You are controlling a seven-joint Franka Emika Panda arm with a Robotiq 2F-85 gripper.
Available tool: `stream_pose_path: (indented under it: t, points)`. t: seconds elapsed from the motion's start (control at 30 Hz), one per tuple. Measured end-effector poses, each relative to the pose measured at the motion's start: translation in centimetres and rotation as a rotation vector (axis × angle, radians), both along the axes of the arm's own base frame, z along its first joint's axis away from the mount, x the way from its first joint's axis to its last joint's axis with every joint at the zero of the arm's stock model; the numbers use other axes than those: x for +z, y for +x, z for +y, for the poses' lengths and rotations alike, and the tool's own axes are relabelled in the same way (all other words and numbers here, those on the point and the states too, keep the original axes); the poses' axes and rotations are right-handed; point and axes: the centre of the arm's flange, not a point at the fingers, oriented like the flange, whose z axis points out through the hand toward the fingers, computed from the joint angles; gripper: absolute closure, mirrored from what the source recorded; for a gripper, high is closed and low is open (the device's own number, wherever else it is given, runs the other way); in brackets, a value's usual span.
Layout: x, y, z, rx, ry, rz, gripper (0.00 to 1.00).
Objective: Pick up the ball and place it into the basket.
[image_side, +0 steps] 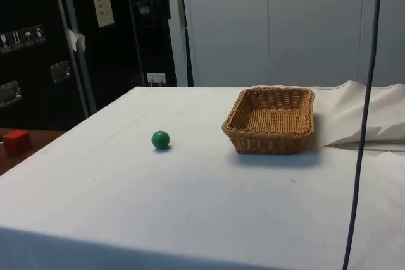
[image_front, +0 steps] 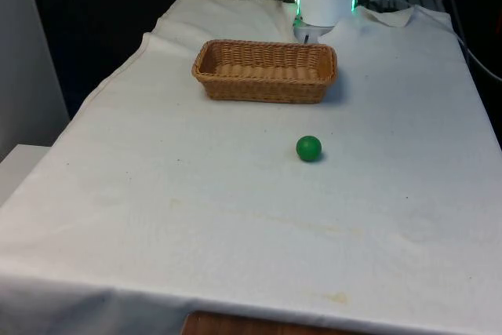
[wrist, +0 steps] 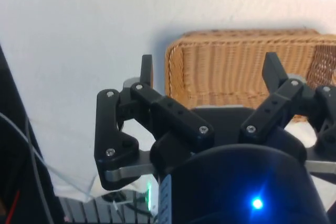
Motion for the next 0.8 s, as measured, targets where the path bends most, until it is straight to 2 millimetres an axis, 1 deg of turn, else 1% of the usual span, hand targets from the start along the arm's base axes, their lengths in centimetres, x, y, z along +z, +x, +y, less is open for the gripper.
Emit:
stream_pose_path:
  t: [0.03, 0.2, 0.23, 0.3, 0.4, 0.6, 0.8]
  points:
    - [-0.4, 0.3, 0.0, 0.005, -0.003, -0.007, 0.0]
    - [-1.3, 0.8, 0.0, 0.011, -0.007, -0.015, 0.0]
    - [-1.8, 1.0, 0.0, 0.013, -0.006, -0.02, 0.0]
    - [-1.8, 1.0, 0.0, 0.013, -0.006, -0.02, 0.0]
    - [-2.8, 1.5, 0.0, 0.015, 0.0, -0.032, 0.0]
    - [-3.8, 2.1, 0.0, 0.017, 0.003, -0.047, 0.0]
    - [-5.3, 2.9, 0.2, 0.023, 0.012, -0.065, 0.0]
